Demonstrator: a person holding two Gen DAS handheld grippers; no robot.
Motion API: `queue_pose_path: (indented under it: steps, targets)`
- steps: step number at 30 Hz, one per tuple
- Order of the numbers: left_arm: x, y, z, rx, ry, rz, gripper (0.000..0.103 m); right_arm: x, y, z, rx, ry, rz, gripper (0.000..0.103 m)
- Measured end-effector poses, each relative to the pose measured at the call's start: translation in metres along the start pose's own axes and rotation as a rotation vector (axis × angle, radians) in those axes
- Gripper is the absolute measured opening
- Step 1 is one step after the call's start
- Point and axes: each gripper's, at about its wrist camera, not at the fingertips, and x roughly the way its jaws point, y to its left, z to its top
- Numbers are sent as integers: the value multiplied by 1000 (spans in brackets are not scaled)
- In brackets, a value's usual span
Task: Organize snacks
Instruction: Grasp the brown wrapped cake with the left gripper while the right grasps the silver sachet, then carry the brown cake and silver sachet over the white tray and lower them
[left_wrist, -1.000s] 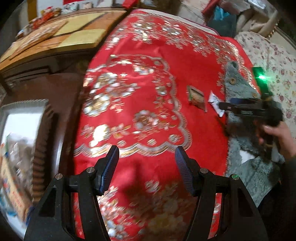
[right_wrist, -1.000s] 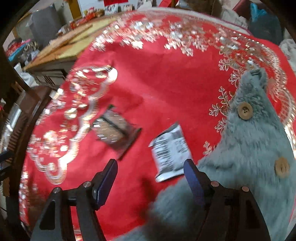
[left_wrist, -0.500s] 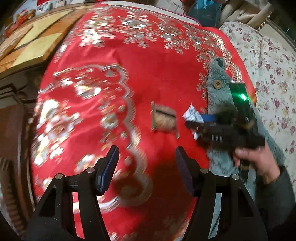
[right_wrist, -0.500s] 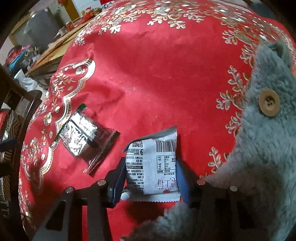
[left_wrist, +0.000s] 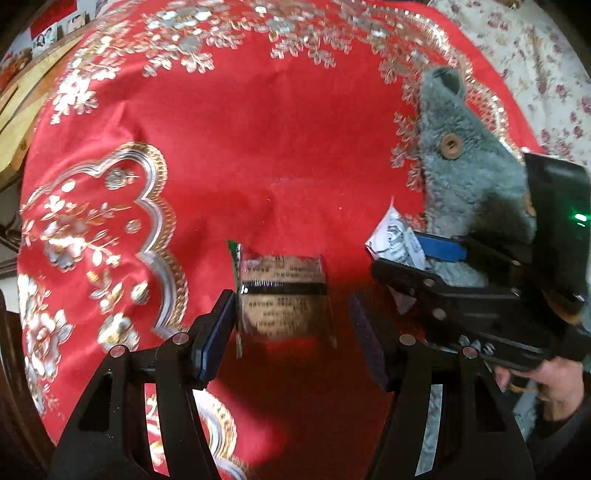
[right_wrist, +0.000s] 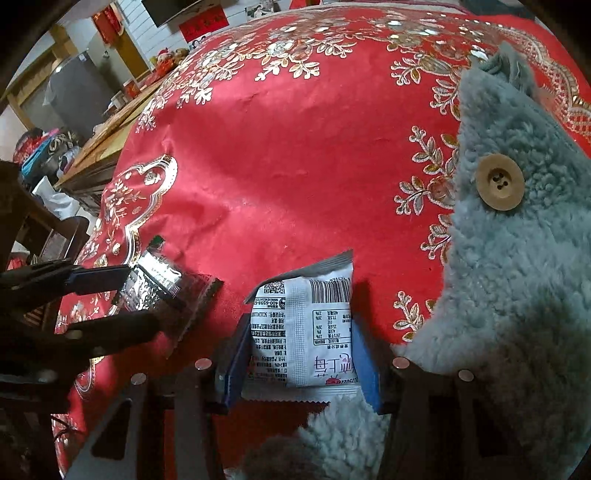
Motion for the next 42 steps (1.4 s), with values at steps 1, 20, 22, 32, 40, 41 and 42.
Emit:
queue_pose_path:
  steps: [1, 20, 22, 32, 40, 41, 42]
  targets:
    - [5, -1, 3, -2, 10, 2, 63, -3, -5, -2, 0, 1, 1, 49]
    - [-23, 34, -39, -44, -63, 54, 47, -2, 28, -3, -49, -39, -65, 49]
    - [-37, 40, -54, -56, -80, 65, 47, -5, 36, -6, -55, -39, -75, 49]
    - [-106, 67, -135, -166, -164, 135, 47, -14, 123, -43, -102, -29, -30, 49]
    - [-153, 94, -204, -242, -213, 227, 47, -15, 201, -91, -99, -18, 54, 49]
    - [-157, 97, -210, -251, -217, 233, 47, -16, 207, -95, -100, -18, 64, 49]
    - [-162, 101, -217, -259, -220, 240, 47, -17, 217, -100, -104, -18, 72, 49]
